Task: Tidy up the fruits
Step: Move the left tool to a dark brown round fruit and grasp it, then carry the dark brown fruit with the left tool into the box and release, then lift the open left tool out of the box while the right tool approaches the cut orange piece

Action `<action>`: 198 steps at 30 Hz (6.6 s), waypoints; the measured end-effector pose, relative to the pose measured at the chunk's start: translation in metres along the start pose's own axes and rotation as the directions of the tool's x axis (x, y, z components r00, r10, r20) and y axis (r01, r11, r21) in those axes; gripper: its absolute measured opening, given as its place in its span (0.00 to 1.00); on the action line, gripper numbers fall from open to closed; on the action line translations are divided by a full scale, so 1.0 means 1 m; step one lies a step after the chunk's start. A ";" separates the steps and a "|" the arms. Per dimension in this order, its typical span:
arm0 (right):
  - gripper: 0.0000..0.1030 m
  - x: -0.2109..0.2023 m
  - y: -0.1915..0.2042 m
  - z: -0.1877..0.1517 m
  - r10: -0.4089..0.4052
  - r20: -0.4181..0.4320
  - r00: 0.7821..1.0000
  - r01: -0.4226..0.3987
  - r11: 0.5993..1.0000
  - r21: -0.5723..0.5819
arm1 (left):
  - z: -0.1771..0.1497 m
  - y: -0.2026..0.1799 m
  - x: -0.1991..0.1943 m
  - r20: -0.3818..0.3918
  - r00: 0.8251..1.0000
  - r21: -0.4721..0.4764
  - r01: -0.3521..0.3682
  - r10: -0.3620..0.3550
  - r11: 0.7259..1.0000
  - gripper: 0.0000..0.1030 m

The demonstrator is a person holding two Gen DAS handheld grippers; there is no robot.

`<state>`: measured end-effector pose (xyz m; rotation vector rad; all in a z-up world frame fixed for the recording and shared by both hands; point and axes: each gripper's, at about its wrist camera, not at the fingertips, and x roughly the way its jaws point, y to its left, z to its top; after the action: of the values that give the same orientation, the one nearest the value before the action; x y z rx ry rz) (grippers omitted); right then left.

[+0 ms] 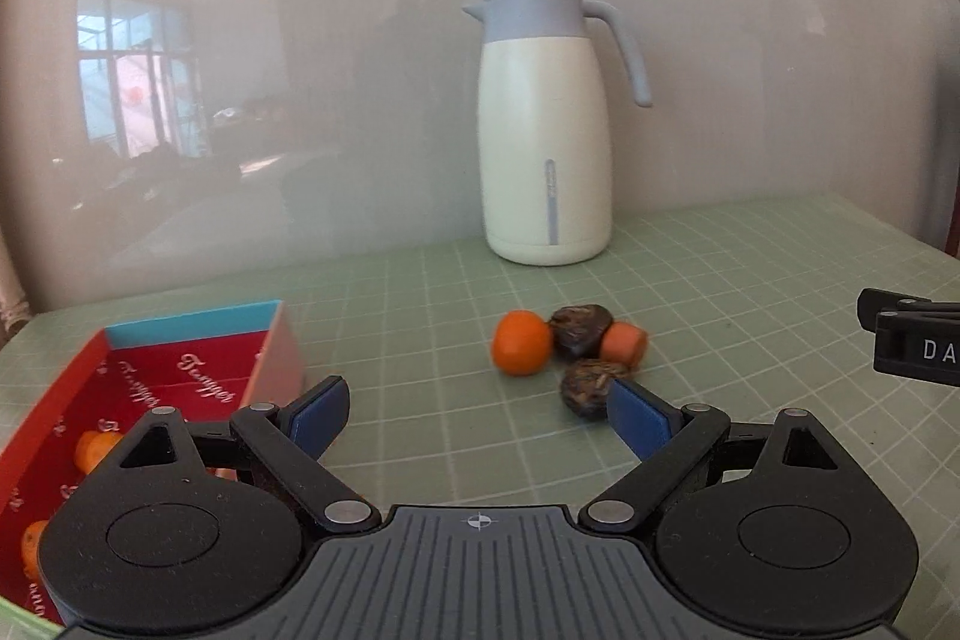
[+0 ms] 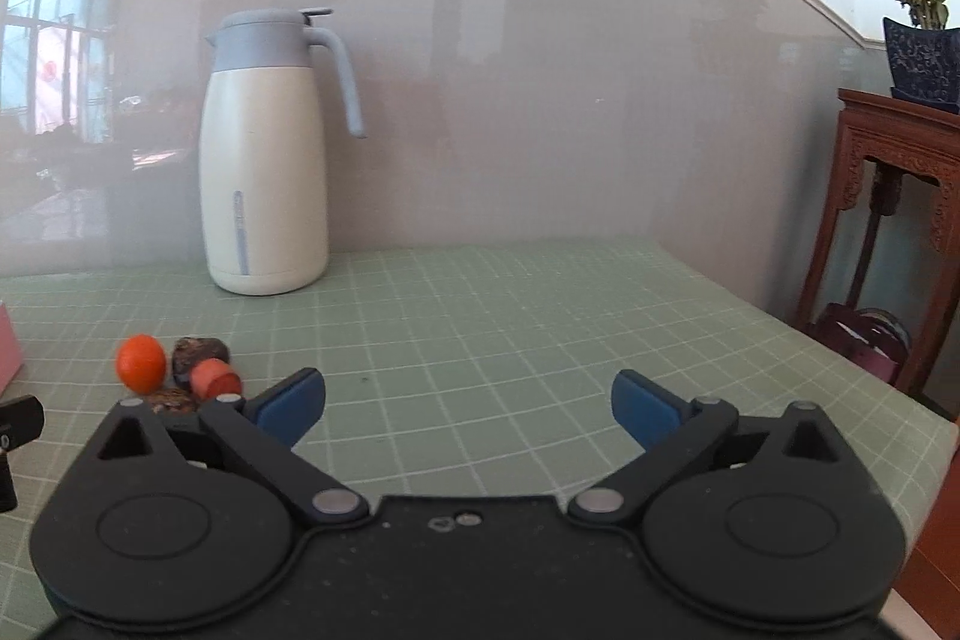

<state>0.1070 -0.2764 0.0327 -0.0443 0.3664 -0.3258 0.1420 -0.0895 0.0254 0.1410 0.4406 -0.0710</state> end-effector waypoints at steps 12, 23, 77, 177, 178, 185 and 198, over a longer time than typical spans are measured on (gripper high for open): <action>1.00 0.007 -0.028 -0.002 -0.024 -0.023 0.999 0.025 0.999 0.035 | 0.006 -0.045 0.054 -0.090 0.991 0.032 0.105 -0.101 0.994 0.76; 1.00 0.010 -0.024 0.000 -0.003 -0.029 1.000 0.005 0.999 0.045 | 0.001 -0.047 0.085 -0.169 0.972 -0.035 0.158 -0.162 0.987 0.41; 1.00 -0.004 0.039 -0.001 0.065 -0.010 0.998 -0.066 0.995 -0.078 | -0.015 0.121 -0.005 -0.022 0.952 -0.202 -0.302 0.304 0.931 0.41; 0.80 0.072 0.118 0.004 0.293 -0.218 0.931 -0.319 0.943 -0.091 | -0.044 0.206 -0.042 -0.174 0.891 -0.319 -0.454 0.419 0.832 1.00; 0.80 0.073 0.118 0.004 0.290 -0.220 0.931 -0.316 0.944 -0.094 | -0.044 0.206 -0.042 -0.170 0.889 -0.318 -0.457 0.424 0.831 1.00; 0.77 0.082 0.120 0.006 0.294 -0.240 0.925 -0.327 0.939 -0.110 | -0.043 0.200 -0.036 -0.168 0.884 -0.299 -0.468 0.437 0.832 1.00; 0.51 0.095 0.124 0.006 0.314 -0.272 0.909 -0.357 0.926 -0.121 | -0.044 0.198 -0.037 -0.166 0.878 -0.283 -0.479 0.449 0.831 1.00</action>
<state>0.2306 -0.1898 -0.0071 -0.1055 0.6411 0.0463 0.1099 0.1143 0.0260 -0.0693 0.4949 0.4911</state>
